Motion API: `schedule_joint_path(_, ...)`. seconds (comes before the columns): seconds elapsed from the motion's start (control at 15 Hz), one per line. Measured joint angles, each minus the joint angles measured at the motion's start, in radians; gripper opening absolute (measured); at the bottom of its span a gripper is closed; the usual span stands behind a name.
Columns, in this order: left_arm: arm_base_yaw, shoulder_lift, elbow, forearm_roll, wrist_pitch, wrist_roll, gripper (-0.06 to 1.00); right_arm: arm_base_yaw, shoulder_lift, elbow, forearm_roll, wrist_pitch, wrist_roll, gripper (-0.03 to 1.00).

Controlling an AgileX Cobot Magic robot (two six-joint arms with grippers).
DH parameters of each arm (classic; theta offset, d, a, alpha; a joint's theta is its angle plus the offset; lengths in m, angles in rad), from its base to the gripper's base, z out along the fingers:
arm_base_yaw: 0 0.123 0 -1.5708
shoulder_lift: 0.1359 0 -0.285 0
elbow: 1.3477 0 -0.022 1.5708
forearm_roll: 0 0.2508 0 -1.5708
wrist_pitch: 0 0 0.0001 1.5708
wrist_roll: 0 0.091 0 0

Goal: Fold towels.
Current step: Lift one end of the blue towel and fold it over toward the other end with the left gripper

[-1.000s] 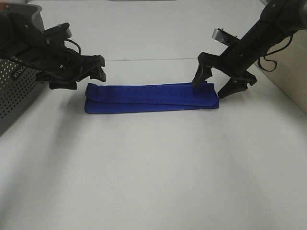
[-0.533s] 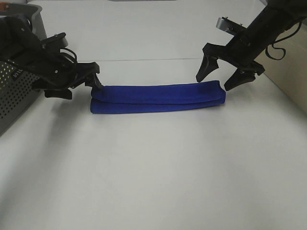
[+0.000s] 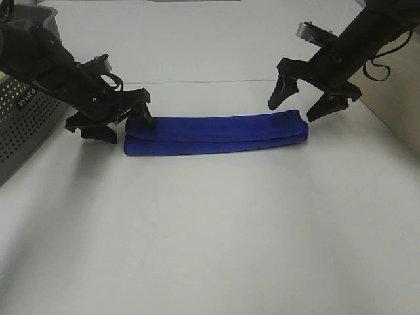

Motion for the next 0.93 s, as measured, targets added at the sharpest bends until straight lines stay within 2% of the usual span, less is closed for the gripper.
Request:
schedule_joint_path(0.13, 0.000, 0.006, -0.004, -0.025, -0.001, 0.000, 0.79, 0.000, 0.000, 0.000, 0.000, -0.016, 0.000, 0.83)
schedule_joint_path(0.27, 0.000, 0.021, -0.021, -0.044, -0.002, 0.001, 0.74, 0.000, 0.000, 0.000, 0.000, -0.017, 0.000, 0.83)
schedule_joint_path(0.67, 0.000, 0.073, -0.095, -0.132, 0.044, 0.035, 0.70, 0.000, 0.000, 0.000, 0.000, -0.018, 0.014, 0.83)
schedule_joint_path(0.73, 0.000, 0.077, -0.098, -0.136, 0.047, 0.035, 0.65, 0.000, 0.000, 0.000, 0.000, -0.018, 0.018, 0.83)
schedule_joint_path(0.93, 0.000, 0.089, -0.098, -0.135, 0.056, 0.035, 0.34, 0.000, 0.000, 0.000, 0.000, -0.018, 0.019, 0.83)
